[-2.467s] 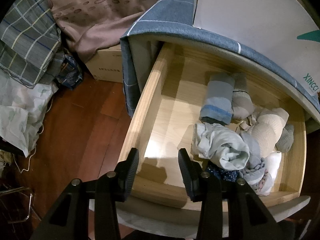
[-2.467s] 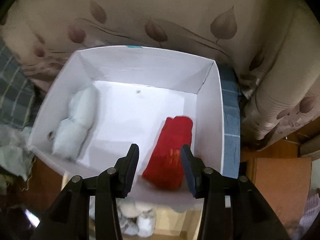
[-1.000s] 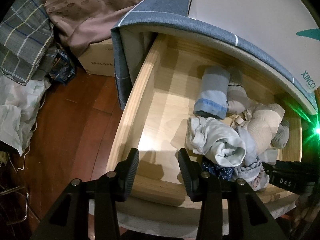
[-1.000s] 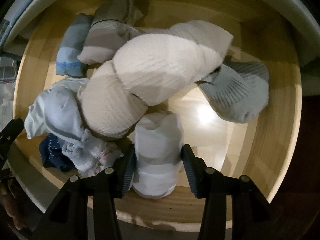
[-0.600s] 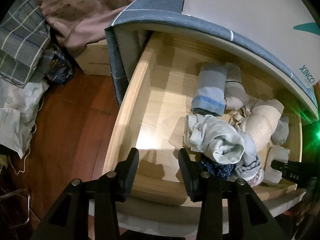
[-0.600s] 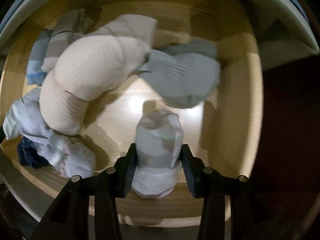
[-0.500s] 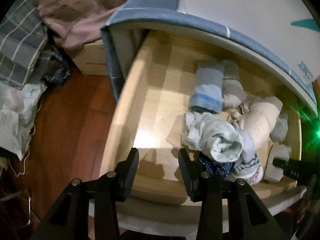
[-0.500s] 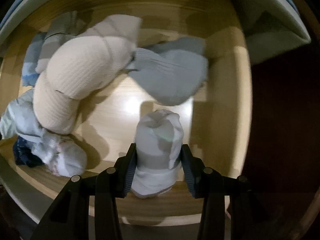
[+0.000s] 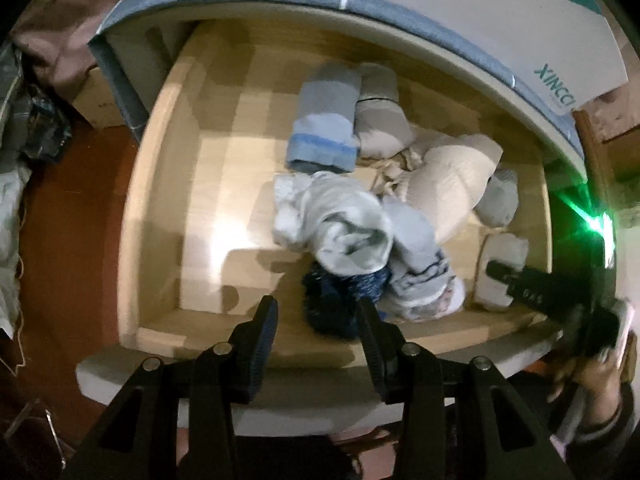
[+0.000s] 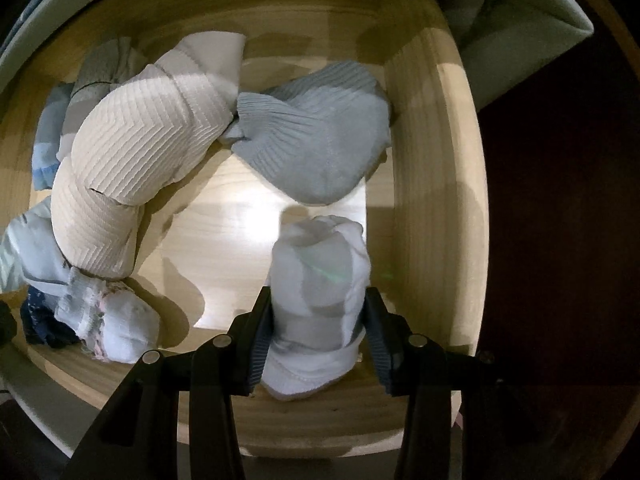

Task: Take underwear out of drawer
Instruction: 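Close left gripper on navy patterned underwear while right gripper holds white roll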

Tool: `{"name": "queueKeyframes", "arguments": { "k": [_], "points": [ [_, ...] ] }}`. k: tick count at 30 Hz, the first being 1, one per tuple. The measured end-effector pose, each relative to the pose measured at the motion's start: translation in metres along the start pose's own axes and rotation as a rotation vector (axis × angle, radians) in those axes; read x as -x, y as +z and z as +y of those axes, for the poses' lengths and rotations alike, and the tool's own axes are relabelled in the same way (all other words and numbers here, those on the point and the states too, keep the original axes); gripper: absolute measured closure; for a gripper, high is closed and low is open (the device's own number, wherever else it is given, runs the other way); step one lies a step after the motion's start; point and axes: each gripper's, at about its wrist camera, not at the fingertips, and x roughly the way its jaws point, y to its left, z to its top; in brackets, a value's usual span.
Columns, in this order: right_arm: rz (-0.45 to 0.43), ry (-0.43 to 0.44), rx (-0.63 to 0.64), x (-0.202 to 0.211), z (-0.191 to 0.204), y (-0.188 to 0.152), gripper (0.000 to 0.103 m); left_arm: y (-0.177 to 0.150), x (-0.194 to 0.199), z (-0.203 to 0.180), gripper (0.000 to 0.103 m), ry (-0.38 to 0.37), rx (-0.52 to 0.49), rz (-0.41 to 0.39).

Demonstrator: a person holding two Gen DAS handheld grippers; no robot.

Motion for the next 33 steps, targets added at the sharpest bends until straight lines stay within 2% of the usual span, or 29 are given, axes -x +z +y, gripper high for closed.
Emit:
{"name": "queueKeyframes", "arguments": {
  "k": [6,12,20,25,26,27,28,33],
  "points": [
    [-0.001,-0.001,0.006,-0.005,-0.002,0.003,0.061,0.005,-0.018,-0.019,0.061,-0.038,0.013,0.084],
    [-0.003,0.003,0.005,-0.005,0.000,0.006,0.060,0.012,-0.042,-0.023,0.061,-0.008,0.040,0.132],
    [-0.006,0.011,0.004,0.005,0.000,0.007,0.059,0.018,-0.071,-0.031,0.060,0.084,0.033,0.187],
    [-0.007,0.016,0.005,0.006,-0.001,0.009,0.059,0.023,-0.082,-0.029,0.060,0.061,0.054,0.204],
    [-0.007,0.017,0.006,0.006,-0.001,0.009,0.059,0.023,-0.083,-0.028,0.062,0.052,0.056,0.201],
    [-0.008,0.018,0.006,0.006,-0.001,0.009,0.059,0.023,-0.084,-0.026,0.072,0.039,0.053,0.199],
    [-0.008,0.018,0.006,0.007,-0.001,0.009,0.059,0.024,-0.084,-0.025,0.074,0.024,0.045,0.199],
    [-0.007,0.015,0.007,0.005,0.001,0.010,0.059,0.023,-0.079,-0.017,0.079,0.051,0.012,0.179]
  ]
}}
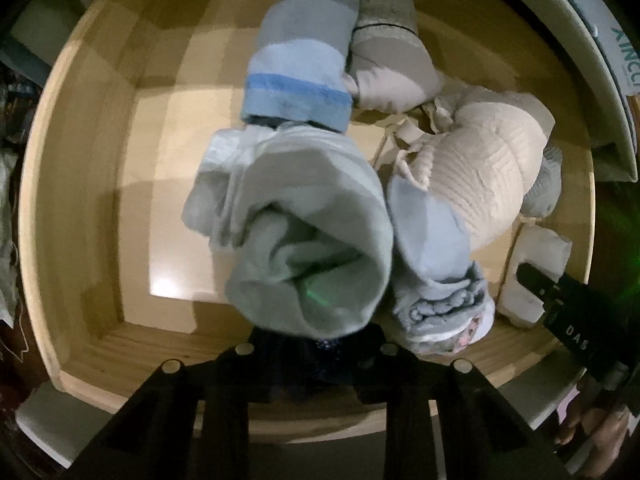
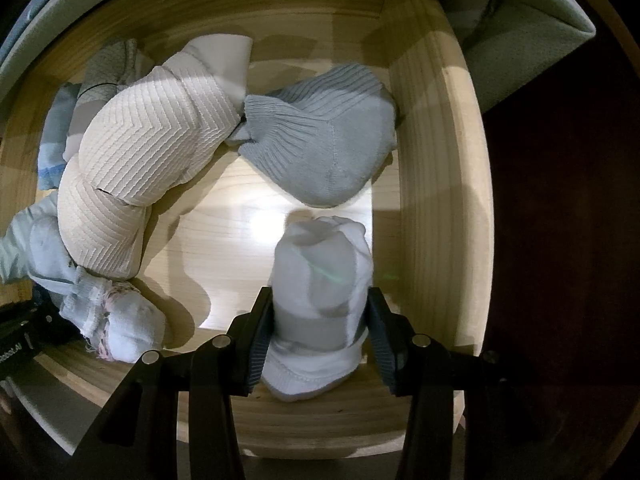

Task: Take underwear out of drawer
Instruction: 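Close left gripper on navy patterned underwear while right gripper holds white roll, then carry the navy underwear into the white box and open the left gripper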

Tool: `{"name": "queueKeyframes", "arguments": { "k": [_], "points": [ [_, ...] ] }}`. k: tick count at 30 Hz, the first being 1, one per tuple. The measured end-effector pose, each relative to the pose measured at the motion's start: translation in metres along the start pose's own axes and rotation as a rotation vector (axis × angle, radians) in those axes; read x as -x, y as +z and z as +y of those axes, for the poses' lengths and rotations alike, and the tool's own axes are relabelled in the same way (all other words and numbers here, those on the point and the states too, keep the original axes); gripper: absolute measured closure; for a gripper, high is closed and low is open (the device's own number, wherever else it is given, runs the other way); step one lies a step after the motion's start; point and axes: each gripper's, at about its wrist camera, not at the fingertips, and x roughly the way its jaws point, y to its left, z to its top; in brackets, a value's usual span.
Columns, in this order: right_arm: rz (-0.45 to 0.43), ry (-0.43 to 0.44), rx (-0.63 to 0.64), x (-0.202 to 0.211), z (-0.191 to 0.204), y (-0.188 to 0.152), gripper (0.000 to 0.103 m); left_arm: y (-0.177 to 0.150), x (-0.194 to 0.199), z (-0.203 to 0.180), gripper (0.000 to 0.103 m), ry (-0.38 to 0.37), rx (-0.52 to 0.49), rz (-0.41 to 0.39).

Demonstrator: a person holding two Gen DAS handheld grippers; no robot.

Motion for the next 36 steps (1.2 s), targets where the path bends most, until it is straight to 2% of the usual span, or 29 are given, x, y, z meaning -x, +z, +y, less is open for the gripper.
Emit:
{"name": "queueKeyframes", "arguments": {
  "k": [9,21,27,36],
  "points": [
    [0.004,-0.014,0.008,-0.003,0.006,0.002,0.059,0.005,0.015,0.026,0.082,0.046,-0.001,-0.021],
    [0.007,-0.021,0.014,-0.006,0.011,0.003,0.059,0.001,0.047,0.046,0.084,0.062,-0.008,-0.065],
    [0.006,-0.022,0.016,-0.006,0.012,0.004,0.059,-0.004,0.072,0.038,0.084,0.048,-0.030,-0.097],
    [0.007,-0.022,0.017,-0.007,0.012,0.004,0.059,-0.032,0.138,0.031,0.084,0.050,-0.091,-0.182]
  ]
}}
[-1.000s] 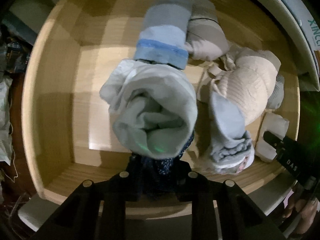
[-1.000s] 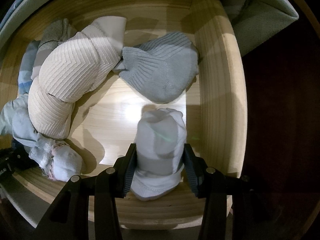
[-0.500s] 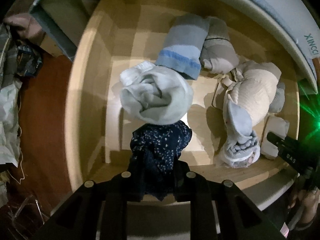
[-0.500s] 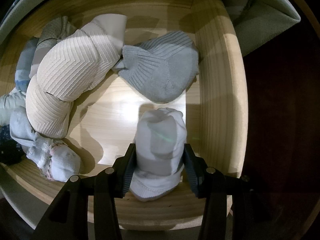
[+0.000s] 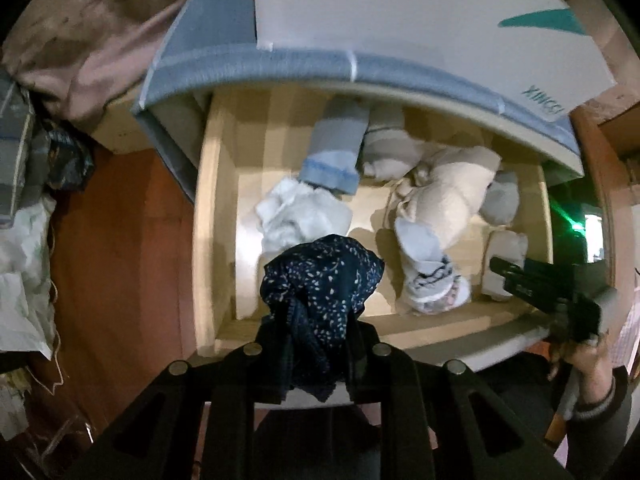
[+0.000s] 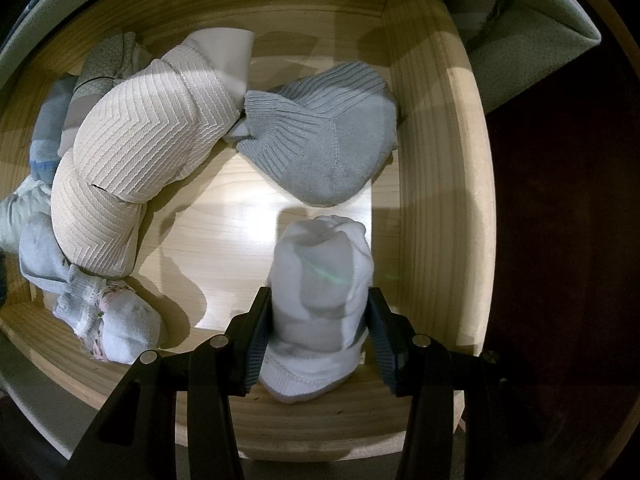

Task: Take underwear out of drawer
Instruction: 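Carry the navy underwear into the white box and open the left gripper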

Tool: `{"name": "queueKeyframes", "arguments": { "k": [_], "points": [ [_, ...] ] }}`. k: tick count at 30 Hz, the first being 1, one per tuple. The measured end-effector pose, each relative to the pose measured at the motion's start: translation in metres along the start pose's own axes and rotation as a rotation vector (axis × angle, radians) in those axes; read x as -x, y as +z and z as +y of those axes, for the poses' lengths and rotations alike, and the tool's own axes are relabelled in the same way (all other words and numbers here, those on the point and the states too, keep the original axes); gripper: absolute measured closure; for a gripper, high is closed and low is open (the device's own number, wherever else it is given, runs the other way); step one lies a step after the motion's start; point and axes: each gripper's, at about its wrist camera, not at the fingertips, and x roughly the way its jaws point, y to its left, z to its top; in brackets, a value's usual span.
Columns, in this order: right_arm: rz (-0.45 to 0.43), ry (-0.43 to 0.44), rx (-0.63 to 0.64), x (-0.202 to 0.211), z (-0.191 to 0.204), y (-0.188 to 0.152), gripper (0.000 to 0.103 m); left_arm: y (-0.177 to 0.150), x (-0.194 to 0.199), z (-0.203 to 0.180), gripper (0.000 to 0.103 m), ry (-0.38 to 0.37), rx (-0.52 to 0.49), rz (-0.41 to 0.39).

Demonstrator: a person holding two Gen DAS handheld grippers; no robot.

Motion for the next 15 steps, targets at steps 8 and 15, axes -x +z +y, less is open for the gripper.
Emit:
{"name": "queueKeyframes", "arguments": {
  "k": [8,15],
  "points": [
    [0.001,-0.001,0.000,0.000,0.001,0.000,0.059,0.012,0.085,-0.007,0.084,-0.001,-0.044,-0.158],
    [0.000,-0.001,0.000,-0.001,0.001,0.001,0.059,0.048,0.154,-0.010,0.084,0.026,-0.046,-0.314]
  ]
}}
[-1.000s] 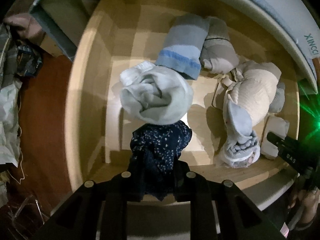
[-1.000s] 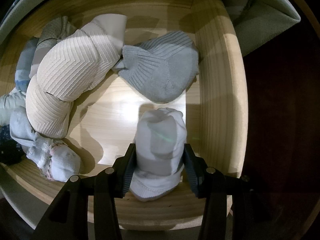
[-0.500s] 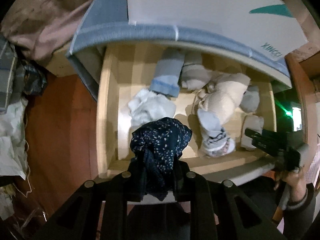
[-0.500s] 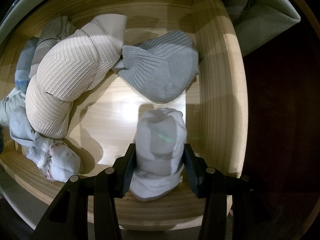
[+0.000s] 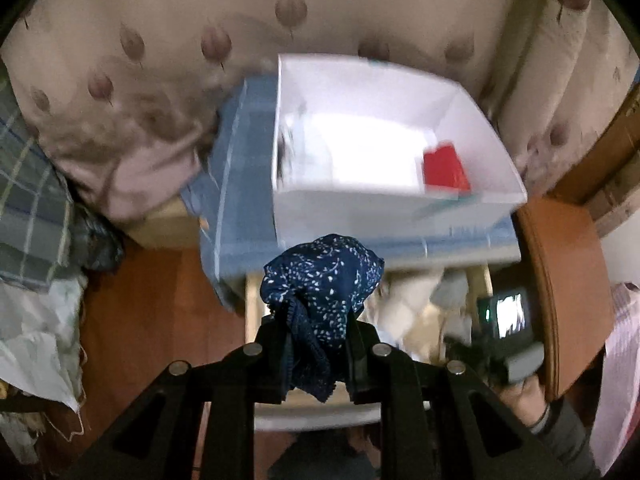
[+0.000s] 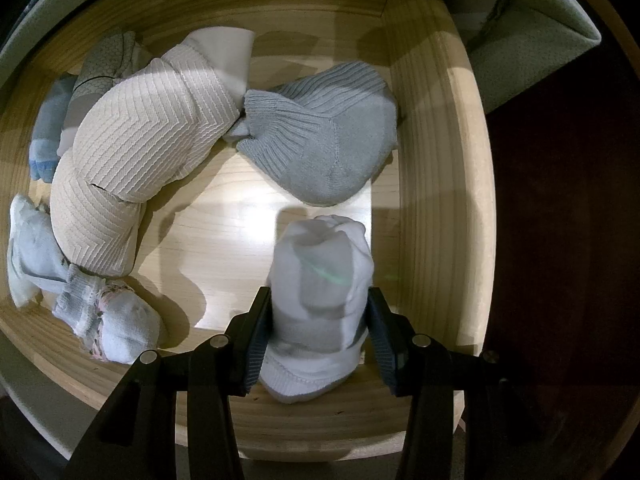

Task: Take underwear out of drawer
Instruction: 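Carry the navy underwear into the white box and open the left gripper, then bring the empty left gripper back over the drawer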

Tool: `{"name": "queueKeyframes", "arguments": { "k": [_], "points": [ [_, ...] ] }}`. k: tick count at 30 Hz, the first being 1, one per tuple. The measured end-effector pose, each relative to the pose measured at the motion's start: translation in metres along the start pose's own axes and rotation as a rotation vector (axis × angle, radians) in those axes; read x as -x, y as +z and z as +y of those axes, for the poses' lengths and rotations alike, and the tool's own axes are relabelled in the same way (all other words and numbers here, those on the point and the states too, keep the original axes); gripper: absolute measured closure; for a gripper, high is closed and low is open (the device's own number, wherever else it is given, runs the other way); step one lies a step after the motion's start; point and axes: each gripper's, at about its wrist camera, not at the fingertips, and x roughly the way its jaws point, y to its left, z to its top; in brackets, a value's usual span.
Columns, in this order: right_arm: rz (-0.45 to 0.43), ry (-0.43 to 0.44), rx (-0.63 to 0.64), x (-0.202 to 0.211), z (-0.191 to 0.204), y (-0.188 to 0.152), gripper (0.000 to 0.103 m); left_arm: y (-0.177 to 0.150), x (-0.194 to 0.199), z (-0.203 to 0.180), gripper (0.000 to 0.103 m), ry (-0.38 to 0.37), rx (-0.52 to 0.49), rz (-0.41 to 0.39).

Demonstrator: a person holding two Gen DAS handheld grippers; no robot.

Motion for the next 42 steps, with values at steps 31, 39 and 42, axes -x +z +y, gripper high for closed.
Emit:
{"name": "queueKeyframes", "arguments": {
  "k": [31,39,42],
  "points": [
    [0.002,-0.011,0.009,-0.001,0.000,0.000,0.059,0.114,-0.125,-0.041,0.076,0.160,-0.090,0.021],
    [0.002,-0.012,0.009,-0.001,0.001,0.000,0.059,0.110,-0.108,-0.039,0.058,0.132,-0.088,0.010],
    [0.002,-0.012,0.008,-0.001,0.001,0.000,0.059,0.103,-0.092,-0.037,0.058,0.139,-0.096,-0.019]
  ]
}}
